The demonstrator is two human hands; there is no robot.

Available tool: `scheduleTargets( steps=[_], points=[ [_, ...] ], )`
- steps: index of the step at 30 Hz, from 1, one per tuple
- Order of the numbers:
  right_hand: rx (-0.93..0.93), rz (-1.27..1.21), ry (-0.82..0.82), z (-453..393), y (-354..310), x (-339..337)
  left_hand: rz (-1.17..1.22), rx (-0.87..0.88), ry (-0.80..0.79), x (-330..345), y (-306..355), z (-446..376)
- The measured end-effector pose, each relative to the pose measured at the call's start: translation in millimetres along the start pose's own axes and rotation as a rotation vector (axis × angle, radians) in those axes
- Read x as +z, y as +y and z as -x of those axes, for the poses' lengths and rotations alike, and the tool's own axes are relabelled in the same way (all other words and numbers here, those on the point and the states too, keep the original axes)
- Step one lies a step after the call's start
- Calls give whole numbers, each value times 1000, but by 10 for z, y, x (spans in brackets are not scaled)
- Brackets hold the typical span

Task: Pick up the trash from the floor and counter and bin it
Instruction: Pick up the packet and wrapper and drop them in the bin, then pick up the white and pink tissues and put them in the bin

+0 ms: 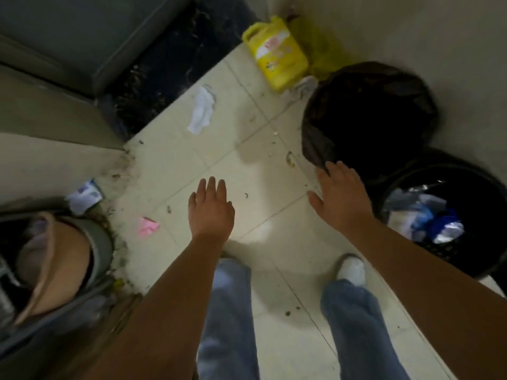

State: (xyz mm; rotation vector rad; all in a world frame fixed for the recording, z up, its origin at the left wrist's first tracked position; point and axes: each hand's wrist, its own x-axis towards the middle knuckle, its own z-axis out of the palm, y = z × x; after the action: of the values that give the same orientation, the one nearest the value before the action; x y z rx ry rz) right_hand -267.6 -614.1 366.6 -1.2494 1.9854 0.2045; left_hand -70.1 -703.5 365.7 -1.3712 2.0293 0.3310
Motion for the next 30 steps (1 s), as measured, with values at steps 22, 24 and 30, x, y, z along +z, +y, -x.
scheduleTargets(
  steps=[22,24,30],
  points=[
    [-173,737,-119,-2925,-3487,1114,434,-87,-8,1352,-3015,-2086],
    [-162,864,-110,-3303,-3346,1287,449,-89,-13,1642,-2988,-2311],
    [-216,1002,12,-4223,-3130,1735,546,-87,-1,2453,-2782,-2852]
  ],
)
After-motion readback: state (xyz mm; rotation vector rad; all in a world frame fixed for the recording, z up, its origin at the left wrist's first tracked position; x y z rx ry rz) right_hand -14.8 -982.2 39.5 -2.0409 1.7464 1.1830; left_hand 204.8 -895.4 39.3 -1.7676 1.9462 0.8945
